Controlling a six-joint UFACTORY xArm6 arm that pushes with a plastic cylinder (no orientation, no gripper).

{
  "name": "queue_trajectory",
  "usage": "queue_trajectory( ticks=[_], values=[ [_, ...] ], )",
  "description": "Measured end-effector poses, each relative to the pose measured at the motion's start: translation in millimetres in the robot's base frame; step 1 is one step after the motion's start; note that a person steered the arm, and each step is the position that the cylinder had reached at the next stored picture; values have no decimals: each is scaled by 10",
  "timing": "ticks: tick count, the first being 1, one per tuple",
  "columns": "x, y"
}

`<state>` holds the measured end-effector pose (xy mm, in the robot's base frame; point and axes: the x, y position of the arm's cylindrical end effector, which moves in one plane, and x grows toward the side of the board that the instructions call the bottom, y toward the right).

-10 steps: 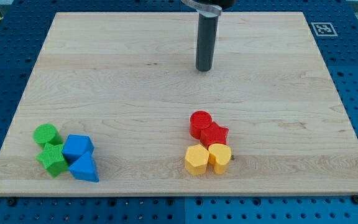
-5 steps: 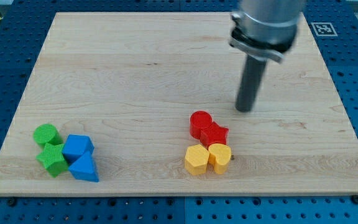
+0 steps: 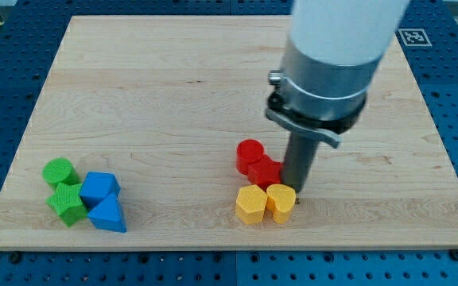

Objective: Move the red star along with the red circle left and up a bit

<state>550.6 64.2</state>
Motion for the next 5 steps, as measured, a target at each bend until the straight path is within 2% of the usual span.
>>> queue_trajectory(
  ticks=[2, 5],
  values=[
    [-35, -387],
    [-489, -746]
  ],
)
